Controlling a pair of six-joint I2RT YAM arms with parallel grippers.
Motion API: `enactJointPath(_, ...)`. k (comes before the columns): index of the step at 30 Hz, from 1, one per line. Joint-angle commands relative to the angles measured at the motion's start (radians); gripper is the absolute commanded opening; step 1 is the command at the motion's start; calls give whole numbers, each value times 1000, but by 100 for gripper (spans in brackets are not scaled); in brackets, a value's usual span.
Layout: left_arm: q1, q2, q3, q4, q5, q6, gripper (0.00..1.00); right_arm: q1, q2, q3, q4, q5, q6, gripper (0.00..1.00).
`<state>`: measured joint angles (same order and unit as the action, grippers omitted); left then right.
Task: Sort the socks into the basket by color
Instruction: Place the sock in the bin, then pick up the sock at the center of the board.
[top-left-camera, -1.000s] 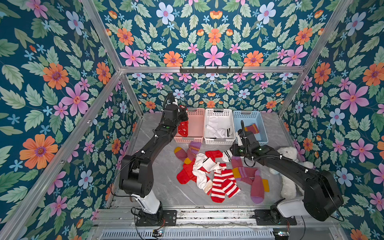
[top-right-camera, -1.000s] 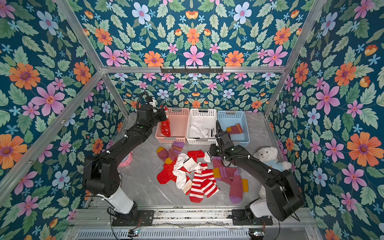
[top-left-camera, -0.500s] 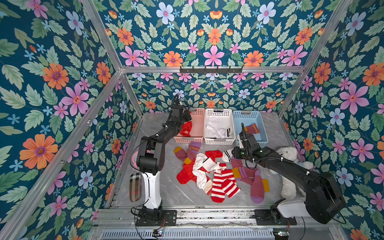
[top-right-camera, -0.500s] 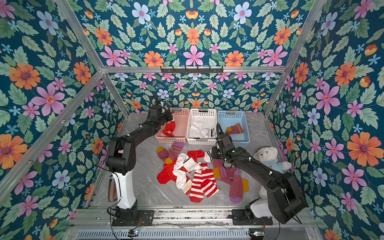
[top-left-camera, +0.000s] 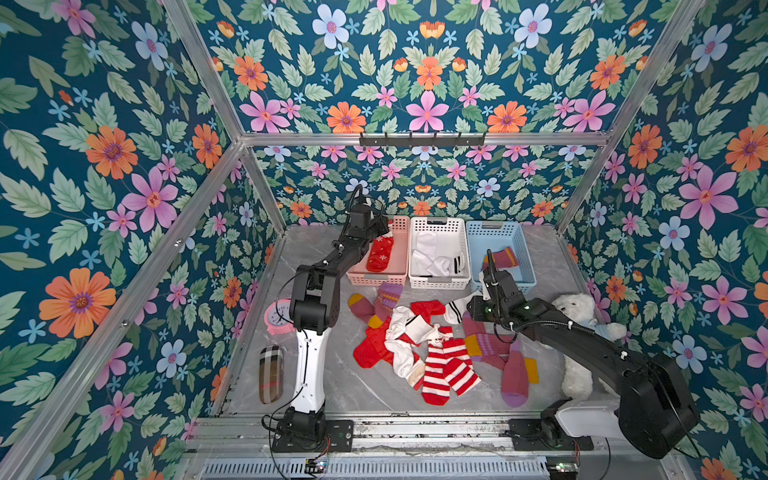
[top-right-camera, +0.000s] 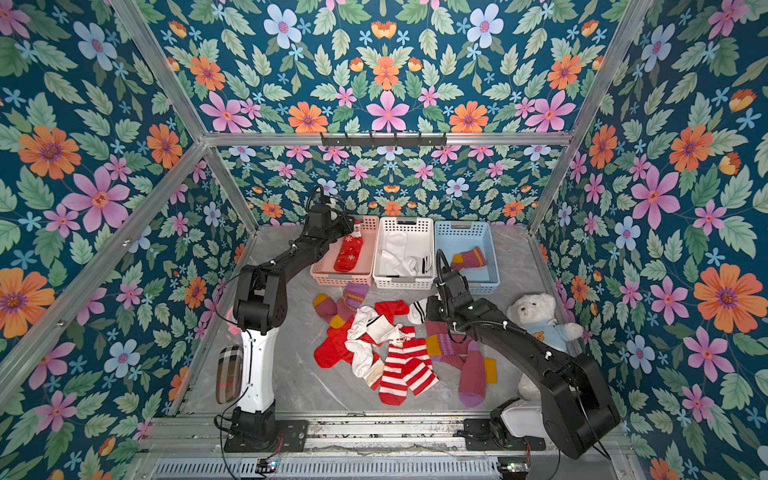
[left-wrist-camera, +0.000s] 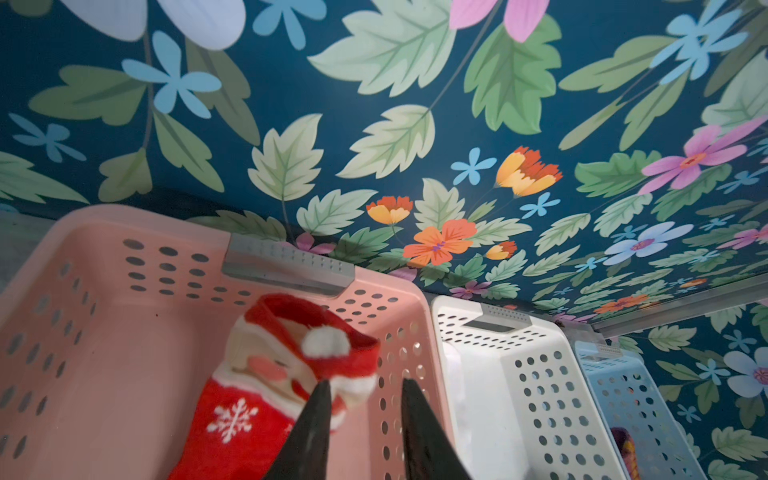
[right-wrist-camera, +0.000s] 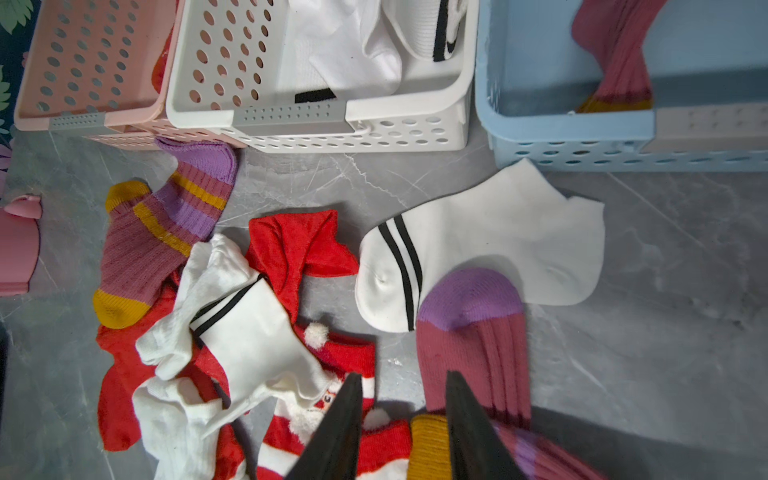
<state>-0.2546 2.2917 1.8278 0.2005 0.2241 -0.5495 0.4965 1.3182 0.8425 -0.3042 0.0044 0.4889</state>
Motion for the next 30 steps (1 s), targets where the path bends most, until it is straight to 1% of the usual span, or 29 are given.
enactJointPath(1,3,-30,-23,19,-4,4,38,0,-16,-9,-25,20,19,37)
enactJointPath(5,3,-85,-87,29,-9,16,39,0,-27,-21,-27,20,25,37)
enactJointPath(11,1,-221,-241,39,-23,8,39,2,-35,-34,-45,33,30,37)
enactJointPath(19,-2,-473,-554,112,-12,-22,40,2,-59,-65,-80,42,38,38)
enactJointPath(27,-37,-638,-707,58,-33,-12,40,5,-54,-91,-106,33,47,38)
enactJointPath(30,-59,-690,-754,39,-52,1,41,26,-60,-111,-116,35,61,38)
